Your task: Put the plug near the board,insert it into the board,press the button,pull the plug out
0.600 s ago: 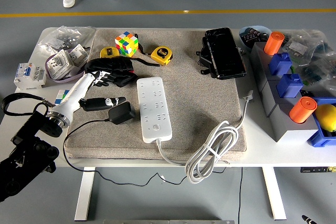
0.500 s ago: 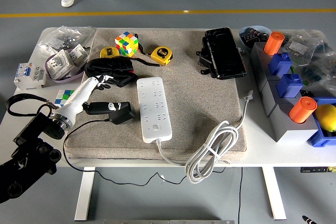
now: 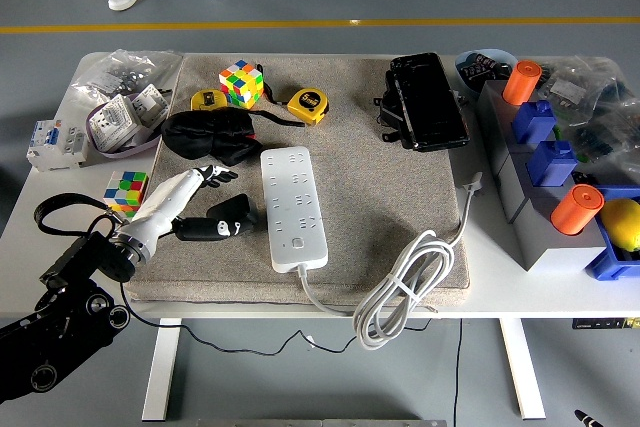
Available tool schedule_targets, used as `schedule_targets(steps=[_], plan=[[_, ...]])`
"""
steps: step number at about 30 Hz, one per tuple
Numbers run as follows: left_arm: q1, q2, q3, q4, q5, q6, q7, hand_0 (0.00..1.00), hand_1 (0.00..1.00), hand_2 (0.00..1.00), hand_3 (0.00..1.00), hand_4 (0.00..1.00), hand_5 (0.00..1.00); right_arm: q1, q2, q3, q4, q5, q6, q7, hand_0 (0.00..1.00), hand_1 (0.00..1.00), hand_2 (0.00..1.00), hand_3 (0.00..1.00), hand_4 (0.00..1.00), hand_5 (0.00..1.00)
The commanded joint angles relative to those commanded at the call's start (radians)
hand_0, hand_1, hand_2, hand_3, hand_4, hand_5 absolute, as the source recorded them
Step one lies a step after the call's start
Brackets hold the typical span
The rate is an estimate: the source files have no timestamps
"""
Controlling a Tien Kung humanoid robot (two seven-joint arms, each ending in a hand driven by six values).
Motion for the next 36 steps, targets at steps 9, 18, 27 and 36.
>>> schedule_targets(steps=[9,18,27,36], plan=[[-0.006,-0.007,0.022,0.032,0.015,0.021,-0.016,0.709,0.683,0.678,0.697,0.998,0.237,0.001,-0.002,-0.012,0.0,0.004,-0.001,0.0,0.645,0.71,0.72,0.633,0.917,0.532],[-0.011,-0.021,0.029,0.057,0.016,0.046,-0.012,0.671,0.643,0.616,0.626,0.998,0.185,0.001,-0.002,-0.015,0.0,0.006,-0.001,-0.001,0.645,0.711,0.72,0.633,0.918,0.533],[-0.019,-0.032,0.035,0.078,-0.017,0.053,-0.021,0.588,0.565,0.556,0.575,0.993,0.16,-0.002,-0.001,-0.016,-0.001,0.009,-0.001,-0.001,0.646,0.711,0.721,0.633,0.92,0.535],[-0.027,-0.038,0.037,0.085,-0.039,0.053,-0.025,0.554,0.55,0.547,0.567,0.944,0.183,-0.002,0.001,-0.018,0.0,0.01,-0.001,0.0,0.646,0.711,0.721,0.633,0.92,0.535]])
